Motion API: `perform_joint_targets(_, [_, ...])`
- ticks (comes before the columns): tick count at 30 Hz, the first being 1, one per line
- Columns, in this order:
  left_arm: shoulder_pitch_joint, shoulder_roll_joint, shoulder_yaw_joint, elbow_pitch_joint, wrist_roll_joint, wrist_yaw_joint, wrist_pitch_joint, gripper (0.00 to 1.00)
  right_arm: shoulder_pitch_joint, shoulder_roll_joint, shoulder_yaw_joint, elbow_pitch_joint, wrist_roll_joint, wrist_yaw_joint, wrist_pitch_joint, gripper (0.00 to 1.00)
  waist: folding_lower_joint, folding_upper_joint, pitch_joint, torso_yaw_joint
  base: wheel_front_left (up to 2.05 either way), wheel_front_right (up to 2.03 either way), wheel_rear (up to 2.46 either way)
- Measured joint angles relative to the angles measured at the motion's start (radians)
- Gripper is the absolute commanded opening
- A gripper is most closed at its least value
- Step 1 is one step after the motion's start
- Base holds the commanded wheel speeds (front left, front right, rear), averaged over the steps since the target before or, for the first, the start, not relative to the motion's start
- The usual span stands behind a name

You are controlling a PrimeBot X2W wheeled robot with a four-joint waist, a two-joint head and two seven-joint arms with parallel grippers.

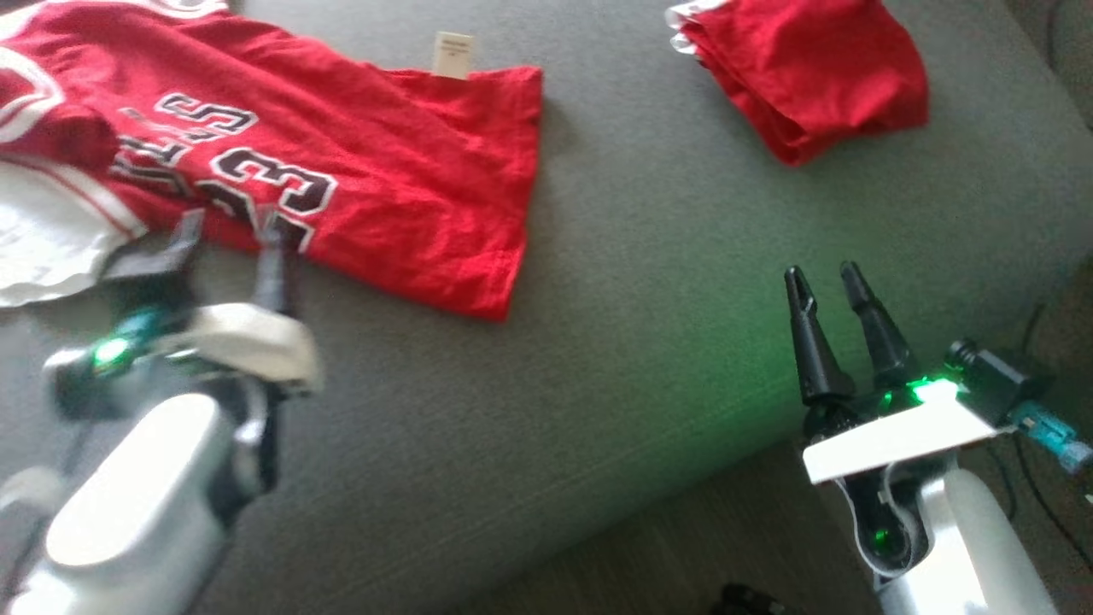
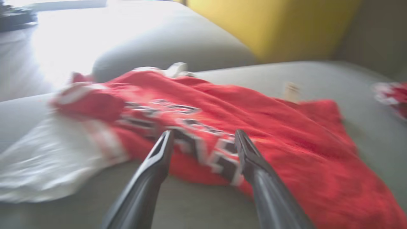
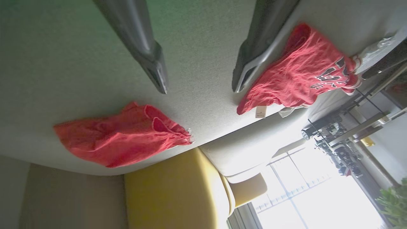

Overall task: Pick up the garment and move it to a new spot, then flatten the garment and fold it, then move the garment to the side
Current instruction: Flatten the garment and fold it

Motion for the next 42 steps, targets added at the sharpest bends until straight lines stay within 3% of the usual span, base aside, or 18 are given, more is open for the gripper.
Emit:
perform_joint_targets(3, [0.058,0.036,0.076,-0.016,-0.055,0.028,-0.011,1.00,0.014,0.000,0.004,0.000,-0.009,0.000,0.000,1.00,0.0000,0.0000,-0.009,0.030,0.00,0.00,0.00])
perform_joint_targets(6, [0.086,0.059,0.100,0.029,-0.081,0.027,-0.003,1.00,0.012,0.000,0.008,-0.002,-0.017,0.000,0.000,1.00,-0.0001,0.0000,-0.011,0.057,0.00,0.00,0.00])
perform_joint_targets(14, [-0.015,0.109,0.012,0.213,0.034,0.035,0.055,1.00,0.008,0.000,0.012,-0.010,-0.029,0.000,0.000,1.00,0.0000,0.0000,0.031,0.090,0.00,0.00,0.00])
perform_joint_targets(26, [-0.181,0.130,-0.086,0.403,0.159,-0.045,0.046,1.00,-0.015,0.000,0.016,-0.014,-0.029,0.000,0.000,1.00,0.0001,0.0000,0.091,0.083,0.00,0.00,0.00])
perform_joint_targets(27, [-0.189,0.130,-0.090,0.410,0.159,-0.054,0.045,0.00,-0.018,0.000,0.014,-0.014,-0.029,0.000,0.000,1.00,0.0001,0.0000,0.092,0.084,0.00,0.00,0.00])
perform_joint_targets(31, [-0.196,0.120,-0.101,0.430,0.159,-0.097,0.025,0.00,-0.017,0.000,0.006,-0.014,-0.031,0.000,0.000,1.00,0.0001,0.0000,0.087,0.099,0.00,0.00,0.00])
perform_joint_targets(39, [-0.116,0.120,-0.110,0.322,0.163,-0.094,-0.026,0.00,-0.014,0.000,0.002,-0.012,-0.034,0.000,0.000,1.00,0.0001,0.0000,0.055,0.152,0.00,0.00,0.00])
perform_joint_targets(42, [-0.044,0.126,-0.127,0.226,0.173,-0.070,-0.030,0.00,-0.011,0.000,-0.001,-0.011,-0.040,0.000,0.000,1.00,0.0000,0.0000,0.040,0.187,0.00,0.00,0.00])
